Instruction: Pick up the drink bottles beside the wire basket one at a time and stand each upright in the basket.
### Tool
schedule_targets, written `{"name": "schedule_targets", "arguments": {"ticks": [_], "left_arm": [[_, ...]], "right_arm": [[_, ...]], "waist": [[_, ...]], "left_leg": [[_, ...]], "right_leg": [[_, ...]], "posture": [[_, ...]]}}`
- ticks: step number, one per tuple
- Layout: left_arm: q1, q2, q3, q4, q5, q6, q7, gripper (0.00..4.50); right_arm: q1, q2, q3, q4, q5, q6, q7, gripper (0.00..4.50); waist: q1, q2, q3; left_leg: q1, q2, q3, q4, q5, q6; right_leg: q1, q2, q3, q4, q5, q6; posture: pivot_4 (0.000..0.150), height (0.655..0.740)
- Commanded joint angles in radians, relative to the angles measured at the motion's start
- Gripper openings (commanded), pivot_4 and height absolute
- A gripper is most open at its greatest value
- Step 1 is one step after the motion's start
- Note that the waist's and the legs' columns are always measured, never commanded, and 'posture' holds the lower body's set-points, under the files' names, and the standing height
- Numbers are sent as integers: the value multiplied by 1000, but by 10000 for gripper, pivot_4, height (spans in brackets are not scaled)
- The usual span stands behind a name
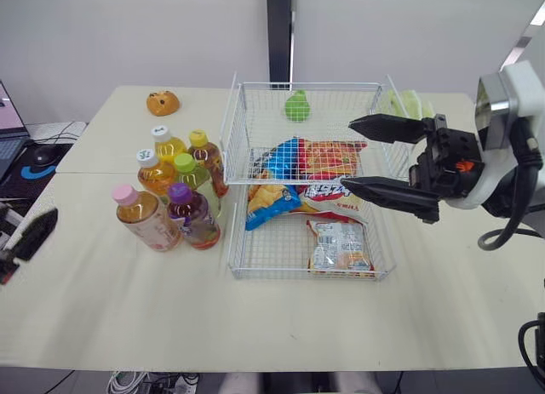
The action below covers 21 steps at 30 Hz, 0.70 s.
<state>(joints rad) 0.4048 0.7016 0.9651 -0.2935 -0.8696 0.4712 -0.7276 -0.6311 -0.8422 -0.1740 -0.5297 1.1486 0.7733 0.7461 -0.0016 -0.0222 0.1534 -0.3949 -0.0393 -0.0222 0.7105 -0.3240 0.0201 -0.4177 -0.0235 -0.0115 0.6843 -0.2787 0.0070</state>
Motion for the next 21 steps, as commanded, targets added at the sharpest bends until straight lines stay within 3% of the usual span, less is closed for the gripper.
{"name": "schedule_targets", "arguments": {"ticks": [1,5,14,21], "left_arm": [[103,-36,92,-198,-123,67,18,44766],[118,-61,75,-254,-113,46,55,44766],[-133,-3,-151,-171,35,3,138,44766],[-315,-5,-318,-57,134,-27,143,44766]], "right_arm": [[-14,-2,-11,-36,28,1,23,45000],[-26,3,-5,-43,37,6,27,45000],[-29,13,10,-62,17,2,24,45000],[-4,-5,-37,-134,100,24,-60,45000]], "waist": [[6,1,1],[19,6,3],[24,5,3],[24,5,3]], "left_leg": [[1,0,-1,0,0,0],[13,0,-2,-1,-1,1],[13,0,-1,-2,-1,1],[13,0,-1,-5,-1,1]], "right_leg": [[2,0,0,-1,0,0],[14,0,-2,-4,0,0],[13,0,-2,-4,0,0],[12,0,-2,-5,0,-1]], "posture": [[1500,7400],[1500,7400],[1500,7400],[1500,7400]]}}
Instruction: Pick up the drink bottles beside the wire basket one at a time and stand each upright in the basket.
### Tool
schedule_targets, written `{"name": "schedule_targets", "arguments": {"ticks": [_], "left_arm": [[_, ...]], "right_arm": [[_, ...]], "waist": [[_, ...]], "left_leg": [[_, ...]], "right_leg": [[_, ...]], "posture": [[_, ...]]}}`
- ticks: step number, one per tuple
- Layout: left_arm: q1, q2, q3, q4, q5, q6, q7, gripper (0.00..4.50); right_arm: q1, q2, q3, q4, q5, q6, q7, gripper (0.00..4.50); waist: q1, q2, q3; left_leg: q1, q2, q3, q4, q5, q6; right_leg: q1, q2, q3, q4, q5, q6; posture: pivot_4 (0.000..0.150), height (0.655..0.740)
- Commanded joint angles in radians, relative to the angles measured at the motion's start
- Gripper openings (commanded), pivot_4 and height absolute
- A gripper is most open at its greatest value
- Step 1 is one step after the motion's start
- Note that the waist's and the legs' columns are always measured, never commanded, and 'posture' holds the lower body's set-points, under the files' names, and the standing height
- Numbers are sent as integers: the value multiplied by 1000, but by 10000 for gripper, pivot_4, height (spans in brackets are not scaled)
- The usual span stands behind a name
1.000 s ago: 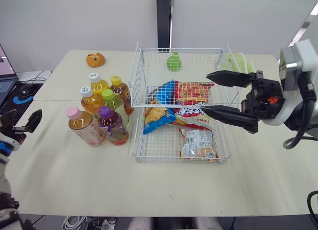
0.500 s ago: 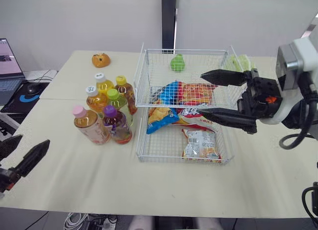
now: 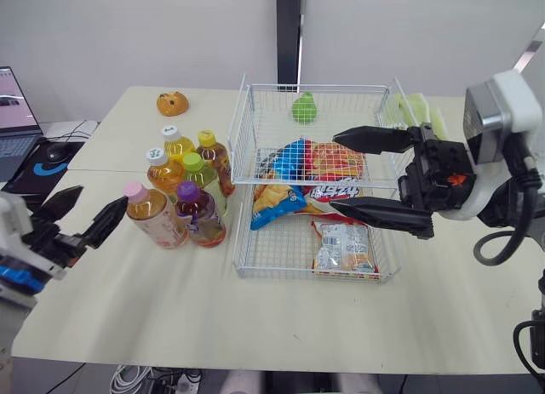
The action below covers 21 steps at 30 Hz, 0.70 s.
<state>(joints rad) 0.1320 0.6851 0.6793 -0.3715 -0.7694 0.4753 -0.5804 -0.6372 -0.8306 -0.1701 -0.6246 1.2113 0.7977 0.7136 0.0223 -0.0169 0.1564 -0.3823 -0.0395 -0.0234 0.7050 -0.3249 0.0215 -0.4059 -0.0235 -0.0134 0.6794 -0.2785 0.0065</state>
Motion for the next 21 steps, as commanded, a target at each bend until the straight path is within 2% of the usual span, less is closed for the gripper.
{"name": "schedule_targets", "arguments": {"ticks": [1,12,15,21], "left_arm": [[-64,10,-52,37,47,-38,-5,44766],[-199,6,-166,163,144,-101,-40,44766],[-203,4,-176,177,156,-102,-51,39395],[-186,-3,-184,189,169,-101,-54,20480]], "right_arm": [[6,-20,-44,-44,42,0,-37,45000],[22,-63,-63,-77,95,-6,-114,45000],[23,-66,-62,-81,102,-7,-127,45000],[23,-73,-67,-85,117,-11,-146,45000]], "waist": [[0,0,0],[-1,0,0],[-2,0,0],[-1,0,0]], "left_leg": [[0,0,0,0,0,0],[0,0,0,-1,0,0],[0,0,0,-1,0,0],[0,0,0,-3,0,0]], "right_leg": [[0,0,0,0,0,0],[0,0,0,-1,0,0],[0,0,0,-1,0,0],[0,0,0,-2,0,0]], "posture": [[1500,7400],[1500,7400],[1500,7400],[1500,7400]]}}
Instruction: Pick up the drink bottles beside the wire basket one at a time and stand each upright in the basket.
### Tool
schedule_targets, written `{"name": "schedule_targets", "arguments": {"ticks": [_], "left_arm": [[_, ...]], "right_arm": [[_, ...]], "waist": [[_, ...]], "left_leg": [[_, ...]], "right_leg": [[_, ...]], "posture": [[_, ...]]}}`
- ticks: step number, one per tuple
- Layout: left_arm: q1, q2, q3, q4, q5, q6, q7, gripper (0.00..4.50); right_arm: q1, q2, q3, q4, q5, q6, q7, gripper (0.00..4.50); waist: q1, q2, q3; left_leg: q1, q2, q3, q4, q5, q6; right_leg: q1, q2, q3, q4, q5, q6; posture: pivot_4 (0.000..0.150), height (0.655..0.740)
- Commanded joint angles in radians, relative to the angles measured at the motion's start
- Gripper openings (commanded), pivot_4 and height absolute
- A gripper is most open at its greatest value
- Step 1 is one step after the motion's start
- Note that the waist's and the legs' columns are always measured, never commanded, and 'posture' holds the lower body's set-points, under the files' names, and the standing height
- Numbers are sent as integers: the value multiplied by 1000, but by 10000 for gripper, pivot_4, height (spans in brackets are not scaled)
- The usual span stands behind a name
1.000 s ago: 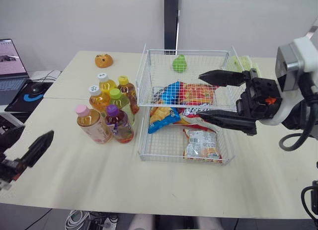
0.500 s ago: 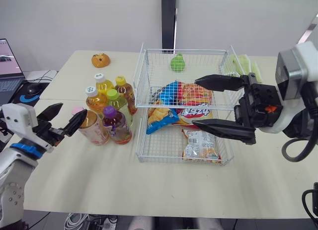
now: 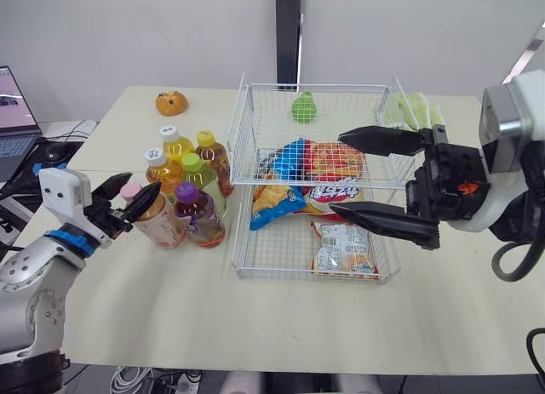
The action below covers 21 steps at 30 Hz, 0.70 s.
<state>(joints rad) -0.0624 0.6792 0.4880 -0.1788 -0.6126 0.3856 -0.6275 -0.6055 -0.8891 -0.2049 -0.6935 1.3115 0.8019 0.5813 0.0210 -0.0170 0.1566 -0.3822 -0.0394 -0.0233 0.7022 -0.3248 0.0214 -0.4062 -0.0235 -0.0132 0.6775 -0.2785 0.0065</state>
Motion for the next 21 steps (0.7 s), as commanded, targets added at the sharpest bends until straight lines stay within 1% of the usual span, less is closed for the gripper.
{"name": "schedule_targets", "arguments": {"ticks": [1,2,8,11,15,21], "left_arm": [[13,2,6,-4,14,-12,-8,17297],[15,1,7,-5,13,-11,-8,14259],[9,5,14,-16,-11,-4,-28,13791],[-22,102,84,1,-69,52,-85,13791],[-82,254,155,64,-186,182,-200,13791],[-212,494,190,191,-275,347,-389,13791]], "right_arm": [[-10,-17,-34,-15,22,-15,-15,45000],[-11,-19,-36,-15,28,-15,-17,45000],[-13,-31,-38,-15,42,-16,-25,45000],[-11,-35,-34,-8,37,-14,-18,45000],[-12,-28,-12,5,-1,-23,8,45000],[-18,11,9,17,-35,-42,25,45000]], "waist": [[0,0,0],[-1,0,0],[-1,0,0],[-1,-1,0],[-3,-3,3],[-4,-5,4]], "left_leg": [[0,0,0,0,0,0],[0,0,0,0,0,0],[1,0,0,-1,0,0],[0,0,0,-1,0,0],[-1,0,0,-2,0,0],[-2,0,0,-3,0,0]], "right_leg": [[0,0,0,0,0,0],[0,0,0,0,0,0],[0,0,0,0,0,0],[0,0,0,0,0,0],[-1,0,0,-1,0,0],[-2,0,-1,-5,0,0]], "posture": [[1500,7400],[1500,7400],[1500,7400],[1500,7400],[1500,7400],[1500,7400]]}}
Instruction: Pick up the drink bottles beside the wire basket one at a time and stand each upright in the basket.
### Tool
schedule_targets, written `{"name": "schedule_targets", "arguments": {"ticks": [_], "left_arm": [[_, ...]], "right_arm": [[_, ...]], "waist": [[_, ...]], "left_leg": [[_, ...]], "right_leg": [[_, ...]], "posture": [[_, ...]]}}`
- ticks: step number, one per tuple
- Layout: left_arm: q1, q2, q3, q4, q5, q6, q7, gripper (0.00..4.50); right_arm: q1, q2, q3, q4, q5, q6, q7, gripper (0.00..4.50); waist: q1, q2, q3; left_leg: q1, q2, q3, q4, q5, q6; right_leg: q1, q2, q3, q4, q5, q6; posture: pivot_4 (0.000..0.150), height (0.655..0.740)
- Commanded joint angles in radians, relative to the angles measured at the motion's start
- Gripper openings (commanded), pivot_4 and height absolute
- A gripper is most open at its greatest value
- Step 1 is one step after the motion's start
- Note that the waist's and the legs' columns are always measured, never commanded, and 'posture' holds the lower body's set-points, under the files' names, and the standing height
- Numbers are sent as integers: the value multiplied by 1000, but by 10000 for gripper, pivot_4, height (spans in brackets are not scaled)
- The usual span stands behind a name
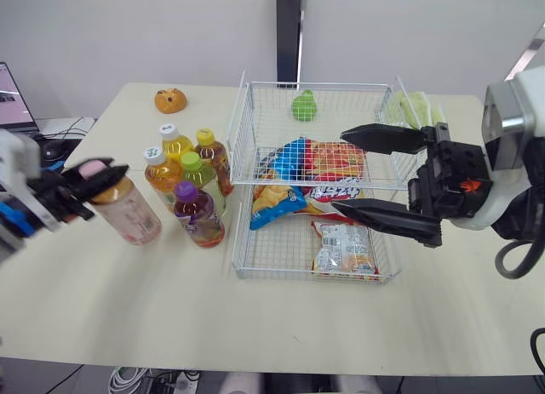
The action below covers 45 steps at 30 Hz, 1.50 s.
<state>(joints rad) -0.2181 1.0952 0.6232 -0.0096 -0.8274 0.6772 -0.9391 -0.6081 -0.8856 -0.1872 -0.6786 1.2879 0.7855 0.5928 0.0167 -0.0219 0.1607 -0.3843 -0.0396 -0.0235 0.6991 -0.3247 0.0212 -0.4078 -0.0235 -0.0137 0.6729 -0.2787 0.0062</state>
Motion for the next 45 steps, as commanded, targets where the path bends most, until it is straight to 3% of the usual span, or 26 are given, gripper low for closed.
{"name": "schedule_targets", "arguments": {"ticks": [1,7,11,17,22,29,33,35,41,45], "left_arm": [[-78,111,55,38,-72,79,-104,13791],[-376,272,-69,157,-128,186,-191,13791],[-695,278,-262,223,-113,220,-240,13791],[-1193,75,-497,434,37,196,-300,13791],[-1439,-158,-586,678,188,36,-362,13791],[-1547,-482,-608,929,346,-287,-395,13791],[-1543,-671,-608,1008,415,-421,-336,13791],[-1539,-756,-608,1038,448,-494,-300,13791],[-1548,-924,-592,1135,519,-617,-162,13791],[-1544,-975,-591,1189,571,-667,-93,13791]], "right_arm": [[-15,11,-6,3,-20,-29,17,45000],[-12,29,2,12,-59,-39,19,45000],[-7,39,-2,19,-88,-40,-5,45000],[-11,28,-45,30,-145,-43,-65,45000],[37,-16,-101,-12,-167,-21,-133,45000],[146,-89,-250,-105,-138,18,-259,45000],[230,-123,-362,-157,-80,39,-352,45000],[253,-107,-327,-174,-101,39,-406,45000],[289,-114,-322,-223,-65,40,-543,45000],[314,-123,-337,-245,-40,34,-598,45000]], "waist": [[0,0,0],[0,-2,2],[1,-4,3],[4,-5,4],[4,-6,5],[4,-7,5],[8,-9,7],[0,-9,7],[-10,-8,7],[-10,-8,7]], "left_leg": [[0,0,0,0,0,0],[-2,0,0,-2,0,0],[-3,-1,0,-1,2,-3],[-11,-1,0,4,3,-4],[-17,-1,0,11,3,-4],[-18,-1,1,12,3,-4],[-19,-1,0,13,3,-4],[-21,-1,1,13,2,-4],[-20,-1,2,12,3,-4],[-20,-1,2,12,3,-4]], "right_leg": [[0,0,0,-1,0,0],[-2,0,0,-2,0,0],[-2,0,0,-1,0,0],[-10,1,-1,5,0,0],[-14,2,0,7,0,1],[-14,1,0,7,0,1],[-14,1,0,7,0,1],[-15,1,1,7,1,2],[-17,2,2,9,1,2],[-17,2,2,9,1,2]], "posture": [[1500,7400],[1500,7400],[1500,7400],[1500,7400],[1500,7400],[1500,7400],[1500,7400],[1500,7400],[1500,7400],[1500,7400]]}}
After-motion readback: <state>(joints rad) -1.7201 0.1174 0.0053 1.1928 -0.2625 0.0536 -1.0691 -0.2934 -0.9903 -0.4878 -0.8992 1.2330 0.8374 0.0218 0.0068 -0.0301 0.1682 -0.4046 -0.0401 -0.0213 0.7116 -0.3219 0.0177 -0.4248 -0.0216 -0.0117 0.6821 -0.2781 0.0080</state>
